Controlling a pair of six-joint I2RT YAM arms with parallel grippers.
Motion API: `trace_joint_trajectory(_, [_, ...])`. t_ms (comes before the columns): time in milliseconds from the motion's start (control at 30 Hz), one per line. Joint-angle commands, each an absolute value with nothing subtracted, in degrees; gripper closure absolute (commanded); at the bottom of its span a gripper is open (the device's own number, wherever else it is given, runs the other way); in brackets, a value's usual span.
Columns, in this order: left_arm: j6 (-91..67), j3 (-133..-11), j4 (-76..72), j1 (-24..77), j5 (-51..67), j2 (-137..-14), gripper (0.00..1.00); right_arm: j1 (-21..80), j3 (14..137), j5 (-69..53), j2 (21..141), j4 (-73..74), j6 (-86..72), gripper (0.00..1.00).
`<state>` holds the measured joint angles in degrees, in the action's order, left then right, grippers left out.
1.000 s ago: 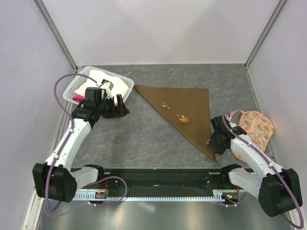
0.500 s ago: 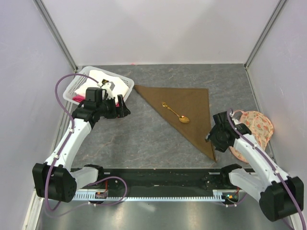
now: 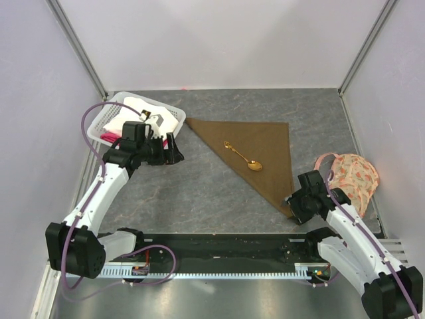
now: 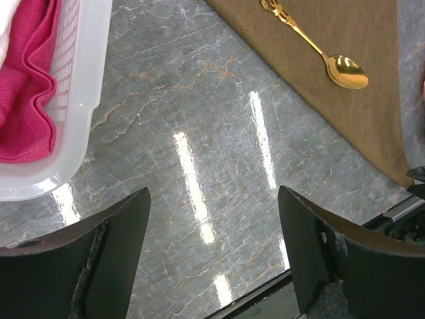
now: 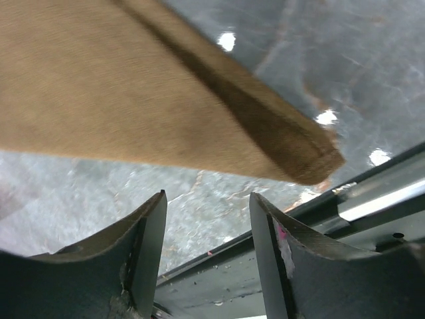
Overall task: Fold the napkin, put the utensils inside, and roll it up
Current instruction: Fold the napkin
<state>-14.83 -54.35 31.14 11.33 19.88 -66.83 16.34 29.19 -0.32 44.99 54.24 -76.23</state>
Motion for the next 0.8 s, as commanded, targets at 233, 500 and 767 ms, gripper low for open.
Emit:
trace_joint_trajectory(233, [-14.7,-54.7,29.4,12.4,21.4,-67.7,0.15,16.2,26.5,2.5,43.9,54.9,-88.4,0.45])
trace_joint_trajectory(500, [-14.6,-54.9,29.4,12.8,21.1,-68.0,0.15,16.3,25.7,4.7,42.4,57.4,-93.3,0.48])
trace_joint_trajectory(767, [-14.4,-54.9,29.6,13.0,20.9,-68.2,0.15,16.2,24.0,5.2,41.4,57.8,-96.9,0.49])
